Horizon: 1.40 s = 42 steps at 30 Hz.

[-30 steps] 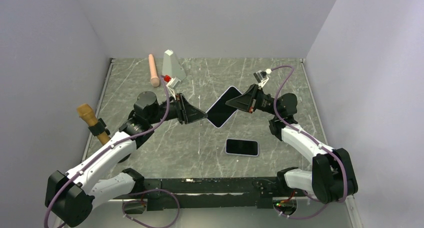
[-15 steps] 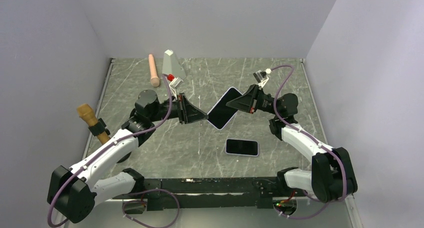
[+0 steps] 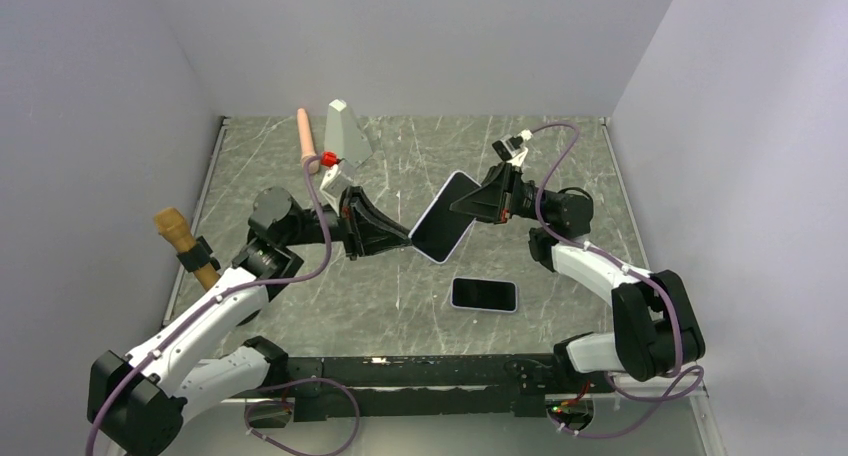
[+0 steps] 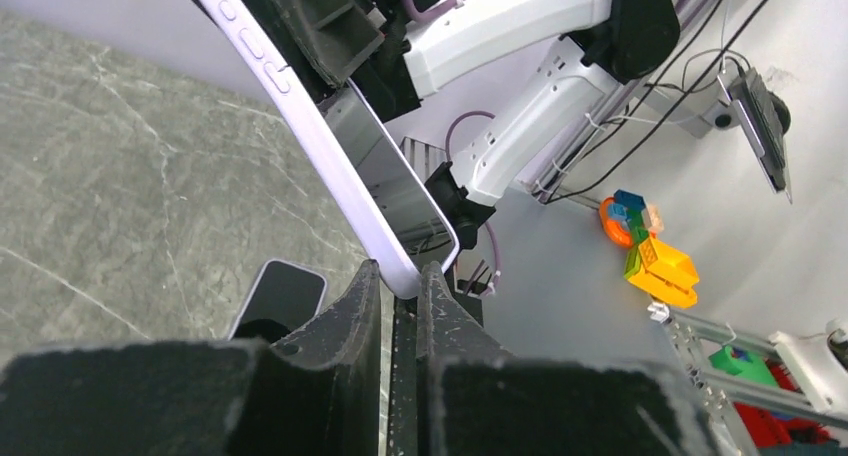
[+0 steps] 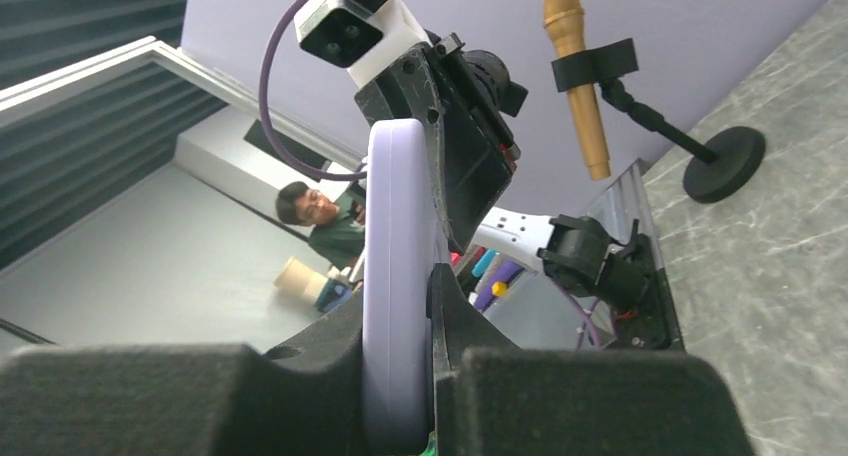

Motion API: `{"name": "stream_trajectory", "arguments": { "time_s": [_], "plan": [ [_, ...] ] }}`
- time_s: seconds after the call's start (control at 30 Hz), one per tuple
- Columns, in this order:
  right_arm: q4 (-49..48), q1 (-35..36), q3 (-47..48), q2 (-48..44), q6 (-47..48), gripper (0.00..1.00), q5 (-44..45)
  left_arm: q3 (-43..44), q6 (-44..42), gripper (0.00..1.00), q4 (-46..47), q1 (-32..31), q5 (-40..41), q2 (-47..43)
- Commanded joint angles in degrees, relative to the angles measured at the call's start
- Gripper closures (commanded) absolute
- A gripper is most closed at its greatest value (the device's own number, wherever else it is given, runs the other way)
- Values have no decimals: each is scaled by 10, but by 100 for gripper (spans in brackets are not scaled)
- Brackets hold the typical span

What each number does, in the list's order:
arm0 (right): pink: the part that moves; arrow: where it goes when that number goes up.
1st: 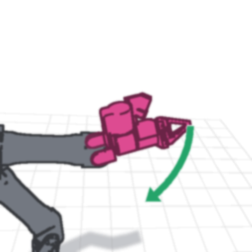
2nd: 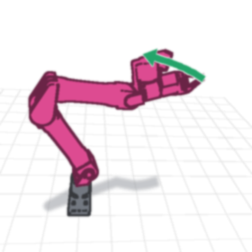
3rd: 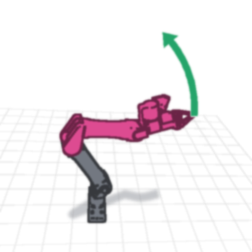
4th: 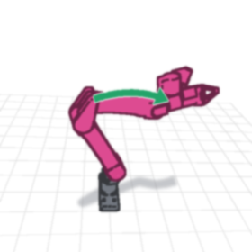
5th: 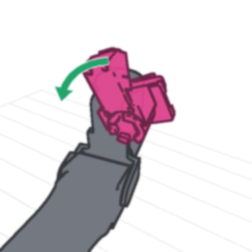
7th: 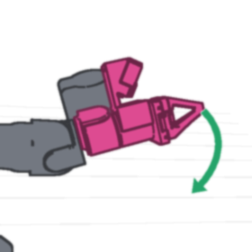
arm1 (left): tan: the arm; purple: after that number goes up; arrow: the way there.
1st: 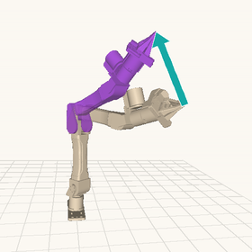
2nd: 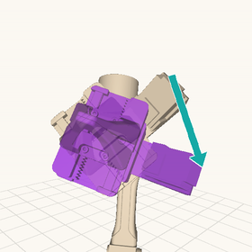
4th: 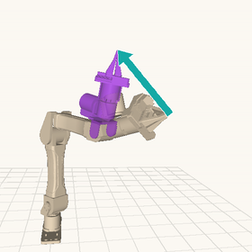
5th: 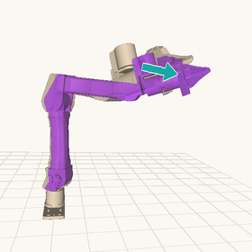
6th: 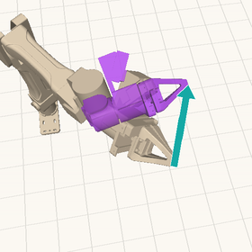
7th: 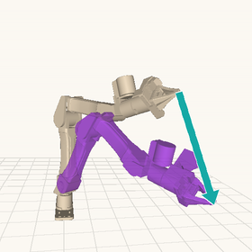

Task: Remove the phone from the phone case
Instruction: Remove the phone case from the phone.

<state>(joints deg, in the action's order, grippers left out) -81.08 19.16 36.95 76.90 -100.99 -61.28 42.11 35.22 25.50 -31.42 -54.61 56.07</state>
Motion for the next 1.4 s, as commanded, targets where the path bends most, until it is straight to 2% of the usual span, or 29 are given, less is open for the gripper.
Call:
{"name": "stream_trajectory", "arguments": {
  "time_s": [0.0, 0.07, 0.3, 0.47, 0.5, 0.53, 0.63, 0.7, 0.73, 0.83, 1.03, 1.2, 1.37],
  "plan": [
    [-172, 31, 55, -20, -178, 100, 92, -16, -96, 100, 18, 15, -41, 33],
    [-171, 31, 57, -20, -192, 100, 97, -22, -95, 100, 39, 26, -39, 37],
    [-171, 34, 71, -13, -198, 100, 104, 33, -133, 100, -41, 39, 10, 79],
    [-139, 13, 64, -5, -149, 100, 112, 21, -87, 99, -43, 40, 47, 46],
    [-128, 9, 57, -3, -137, 100, 121, 15, -74, 91, -45, 40, 51, 35],
    [-122, 5, 49, 0, -126, 100, 132, 6, -53, 77, -43, 40, 54, 22],
    [-107, 3, 36, 12, -88, 100, 174, -42, 41, 28, 9, 38, 76, -30],
    [-71, 6, 37, 14, -45, 100, 193, -70, 95, 8, 48, 32, 115, -67],
    [-49, 8, 36, 12, -20, 100, 202, -81, 120, 6, 68, 24, 133, -82],
    [26, 19, 37, -3, 57, 100, 233, -91, 168, 7, 95, 9, 178, -102],
    [144, 59, 45, -39, 173, 100, 297, -79, 193, 21, 114, -21, 216, -78],
    [166, 78, 48, -46, 198, 100, 312, -91, 225, 38, 164, -22, 229, -51],
    [183, 90, 46, -54, 214, 100, 319, -98, 246, 51, 207, -23, 230, -31]
  ]
}}
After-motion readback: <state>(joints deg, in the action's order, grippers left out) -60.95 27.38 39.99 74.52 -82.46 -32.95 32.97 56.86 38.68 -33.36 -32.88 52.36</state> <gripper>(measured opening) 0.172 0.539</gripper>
